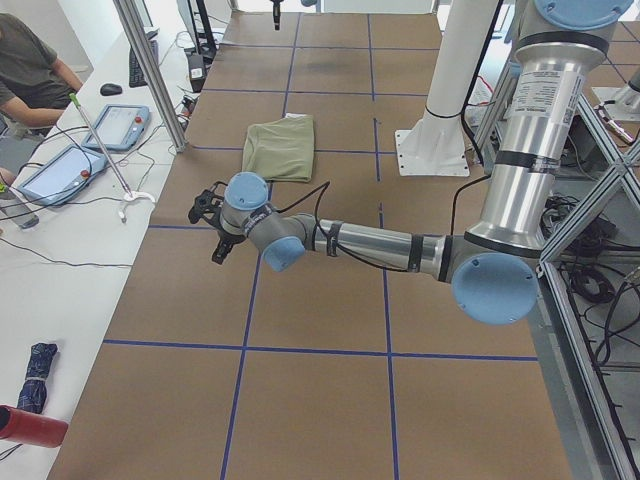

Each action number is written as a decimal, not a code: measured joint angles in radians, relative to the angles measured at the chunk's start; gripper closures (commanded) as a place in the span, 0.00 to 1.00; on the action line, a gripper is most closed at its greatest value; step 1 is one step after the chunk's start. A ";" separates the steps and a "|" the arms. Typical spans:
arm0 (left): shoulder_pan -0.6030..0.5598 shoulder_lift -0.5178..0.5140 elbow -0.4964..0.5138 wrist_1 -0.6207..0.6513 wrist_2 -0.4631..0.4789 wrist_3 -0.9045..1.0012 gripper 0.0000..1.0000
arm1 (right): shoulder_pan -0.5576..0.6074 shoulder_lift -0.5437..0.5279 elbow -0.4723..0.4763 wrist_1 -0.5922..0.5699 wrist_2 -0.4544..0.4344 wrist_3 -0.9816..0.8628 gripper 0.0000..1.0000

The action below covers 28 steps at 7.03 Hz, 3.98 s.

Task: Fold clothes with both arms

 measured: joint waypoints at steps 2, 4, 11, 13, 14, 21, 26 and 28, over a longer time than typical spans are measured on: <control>-0.136 0.016 -0.079 0.316 -0.043 0.220 0.00 | 0.060 -0.169 0.175 -0.109 -0.003 -0.102 0.00; -0.166 0.092 -0.161 0.465 -0.048 0.264 0.00 | 0.071 -0.243 0.236 -0.122 -0.003 -0.114 0.00; -0.158 0.290 -0.281 0.437 -0.032 0.271 0.00 | 0.084 -0.310 0.269 -0.115 -0.009 -0.112 0.00; -0.157 0.310 -0.286 0.445 0.004 0.271 0.00 | 0.085 -0.314 0.280 -0.117 -0.007 -0.114 0.00; -0.156 0.315 -0.287 0.446 0.012 0.270 0.00 | 0.085 -0.314 0.262 -0.116 -0.005 -0.114 0.00; -0.150 0.350 -0.294 0.435 -0.087 0.270 0.00 | 0.085 -0.329 0.232 -0.115 -0.001 -0.113 0.00; -0.138 0.337 -0.277 0.449 -0.080 0.269 0.00 | 0.085 -0.350 0.231 -0.116 0.011 -0.112 0.00; -0.106 0.266 -0.253 0.514 -0.075 0.268 0.00 | 0.084 -0.338 0.213 -0.115 0.038 -0.112 0.00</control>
